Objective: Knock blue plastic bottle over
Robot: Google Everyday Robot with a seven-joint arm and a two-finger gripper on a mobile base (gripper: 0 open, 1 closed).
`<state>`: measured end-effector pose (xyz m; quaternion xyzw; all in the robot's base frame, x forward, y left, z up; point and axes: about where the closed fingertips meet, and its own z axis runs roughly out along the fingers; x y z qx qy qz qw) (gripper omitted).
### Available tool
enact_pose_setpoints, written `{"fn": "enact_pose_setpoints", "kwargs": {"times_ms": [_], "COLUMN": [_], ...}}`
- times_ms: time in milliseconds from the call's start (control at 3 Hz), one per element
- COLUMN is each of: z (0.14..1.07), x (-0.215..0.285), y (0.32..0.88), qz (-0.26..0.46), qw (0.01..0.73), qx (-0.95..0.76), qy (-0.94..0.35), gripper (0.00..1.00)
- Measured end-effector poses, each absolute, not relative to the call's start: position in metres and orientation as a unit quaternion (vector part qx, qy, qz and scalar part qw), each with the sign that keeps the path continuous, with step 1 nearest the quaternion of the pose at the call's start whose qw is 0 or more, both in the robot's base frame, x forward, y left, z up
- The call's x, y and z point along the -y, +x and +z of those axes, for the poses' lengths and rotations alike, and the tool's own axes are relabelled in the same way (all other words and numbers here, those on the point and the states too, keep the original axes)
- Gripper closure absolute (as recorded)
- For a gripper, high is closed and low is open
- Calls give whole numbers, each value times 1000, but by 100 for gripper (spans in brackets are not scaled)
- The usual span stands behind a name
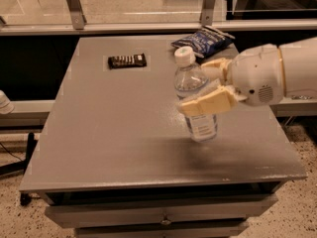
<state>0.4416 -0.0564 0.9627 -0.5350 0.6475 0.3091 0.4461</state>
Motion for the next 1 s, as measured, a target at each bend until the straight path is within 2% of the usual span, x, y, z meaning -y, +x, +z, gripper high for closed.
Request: {"fn": "enact_pose_setpoints", "kwargs": {"times_ms": [333,1000], "z": [977,946], "x": [54,-7], "y": [464,484], "qz": [248,145], "qw": [398,293], "qx": [-676,-716], "qy": [-569,-617], "gripper": [100,100]}}
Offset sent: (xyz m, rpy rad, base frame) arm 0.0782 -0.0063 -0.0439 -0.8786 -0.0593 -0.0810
